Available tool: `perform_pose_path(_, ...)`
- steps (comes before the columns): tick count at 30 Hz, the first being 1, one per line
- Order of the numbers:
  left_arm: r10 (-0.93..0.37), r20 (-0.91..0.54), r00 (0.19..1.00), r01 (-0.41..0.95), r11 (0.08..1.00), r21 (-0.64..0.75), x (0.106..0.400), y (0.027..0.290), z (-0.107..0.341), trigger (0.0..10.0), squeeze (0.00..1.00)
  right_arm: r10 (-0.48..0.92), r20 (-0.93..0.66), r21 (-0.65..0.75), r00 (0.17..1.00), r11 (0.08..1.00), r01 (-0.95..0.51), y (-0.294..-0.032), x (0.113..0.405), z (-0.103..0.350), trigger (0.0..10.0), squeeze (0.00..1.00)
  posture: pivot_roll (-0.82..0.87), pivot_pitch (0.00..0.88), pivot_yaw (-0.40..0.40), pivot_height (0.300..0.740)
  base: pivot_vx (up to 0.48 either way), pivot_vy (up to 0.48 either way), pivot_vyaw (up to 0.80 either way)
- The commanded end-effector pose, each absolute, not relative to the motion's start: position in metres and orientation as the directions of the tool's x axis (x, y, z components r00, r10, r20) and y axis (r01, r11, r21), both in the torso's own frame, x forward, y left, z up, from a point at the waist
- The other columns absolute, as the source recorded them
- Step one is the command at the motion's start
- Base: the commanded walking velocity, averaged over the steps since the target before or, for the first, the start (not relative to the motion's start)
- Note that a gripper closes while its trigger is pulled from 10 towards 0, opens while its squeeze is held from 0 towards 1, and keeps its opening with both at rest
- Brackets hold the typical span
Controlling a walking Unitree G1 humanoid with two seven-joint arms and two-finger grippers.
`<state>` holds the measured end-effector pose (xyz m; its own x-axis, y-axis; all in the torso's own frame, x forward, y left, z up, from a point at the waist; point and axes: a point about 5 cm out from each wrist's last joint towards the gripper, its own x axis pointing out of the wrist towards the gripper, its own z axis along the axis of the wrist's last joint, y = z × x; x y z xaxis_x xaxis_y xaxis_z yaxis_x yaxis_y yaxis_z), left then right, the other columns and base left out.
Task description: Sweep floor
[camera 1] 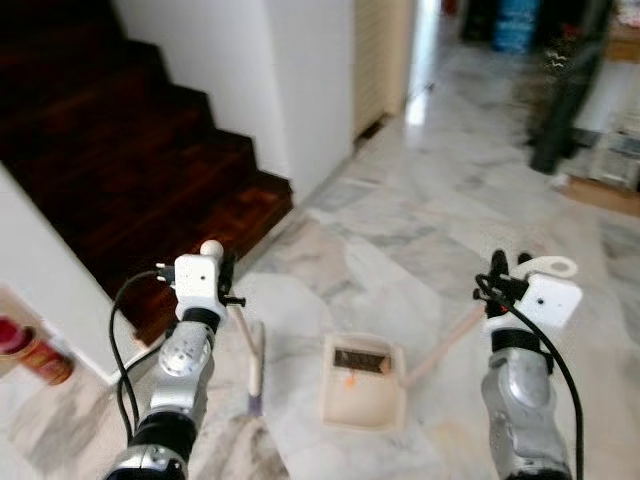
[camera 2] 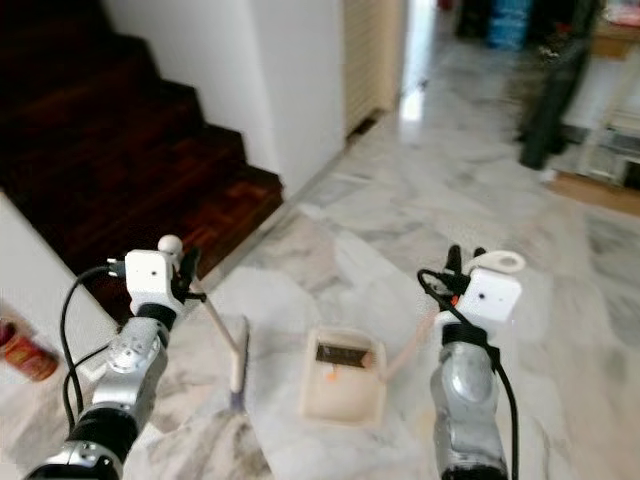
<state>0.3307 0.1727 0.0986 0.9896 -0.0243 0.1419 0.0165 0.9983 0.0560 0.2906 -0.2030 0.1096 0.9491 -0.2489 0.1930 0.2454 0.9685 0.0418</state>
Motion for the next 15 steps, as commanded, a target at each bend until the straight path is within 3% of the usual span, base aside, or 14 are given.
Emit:
perform_pose_path(1, -0.023, 0.204, 0.979, 0.007, 0.997, 0.078, 0.335, 0.1762, 0.1141, 10.0, 0.0, -0.243, 0.244, 0.066, 0.939, 0.97, 0.233, -0.1998, 0.2931, 0.1204, 10.0, 0.0, -0.08, 0.0, 0.062, 0.74, 0.0, 0.0, 0.8)
perform_pose_path(15, -0.01, 0.204, 0.979, -0.006, 0.997, 0.08, 0.3327, 0.1779, 0.113, 10.0, 0.0, -0.236, 0.235, 0.068, 0.943, 0.972, 0.226, -0.1982, 0.2924, 0.1186, 10.0, 0.0, -0.08, 0.0, 0.056, 0.74, 0.0, 0.0, 0.8)
